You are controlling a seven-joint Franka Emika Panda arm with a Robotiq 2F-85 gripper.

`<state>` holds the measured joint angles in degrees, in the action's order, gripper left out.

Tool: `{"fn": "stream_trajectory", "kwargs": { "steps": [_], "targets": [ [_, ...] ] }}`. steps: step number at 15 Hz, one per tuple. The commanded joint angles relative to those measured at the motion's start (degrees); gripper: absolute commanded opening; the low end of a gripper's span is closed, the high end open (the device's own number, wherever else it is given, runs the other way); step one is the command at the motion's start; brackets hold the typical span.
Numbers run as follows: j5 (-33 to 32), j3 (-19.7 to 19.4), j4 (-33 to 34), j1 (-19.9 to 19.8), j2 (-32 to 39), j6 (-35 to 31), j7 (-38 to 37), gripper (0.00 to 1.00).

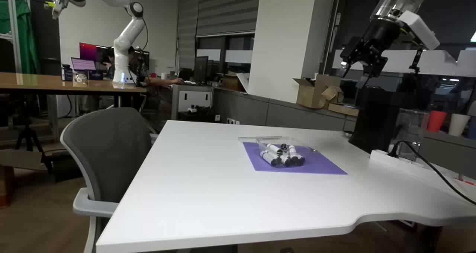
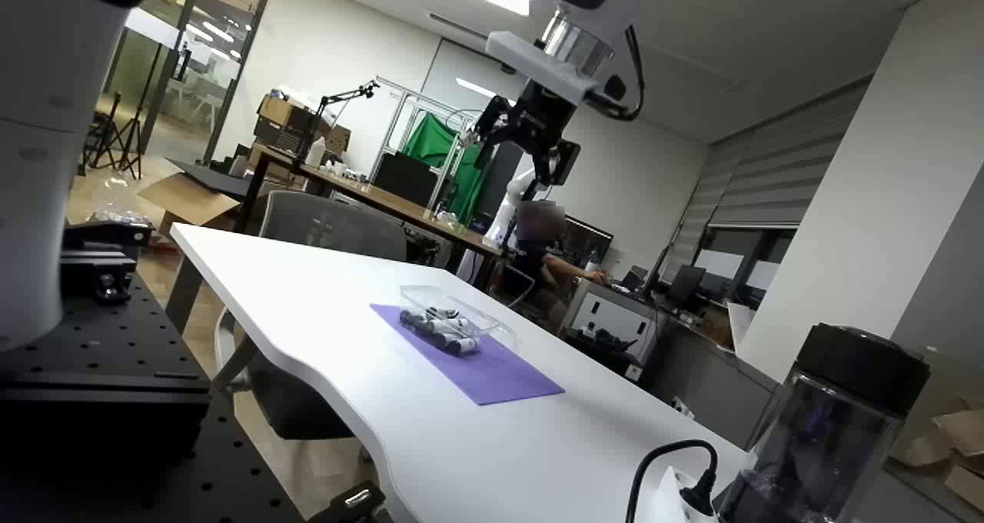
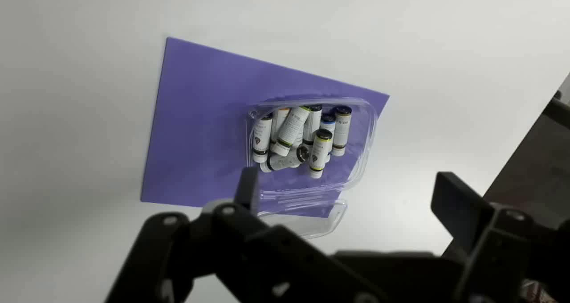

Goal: Close the lid on the clear bowl

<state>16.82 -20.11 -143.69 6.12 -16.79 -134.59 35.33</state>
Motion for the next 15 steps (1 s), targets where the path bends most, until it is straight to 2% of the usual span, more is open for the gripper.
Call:
{"fn": "stream_trajectory", "kwargs": {
  "steps": [1, 10, 13, 15],
  "targets": [
    [0.93, 2.42, 0.11, -2.44, 0.23, 0.31, 0.62, 1.00],
    [0.93, 2.42, 0.11, -2.44, 0.23, 0.31, 0.62, 1.00],
    [7.71, 0.74, 5.21, -2.31, 4.76, -3.40, 4.19, 1.00],
    [15.52, -1.33, 11.33, -1.58, 10.48, -3.33, 11.56, 1.00]
  ]
}}
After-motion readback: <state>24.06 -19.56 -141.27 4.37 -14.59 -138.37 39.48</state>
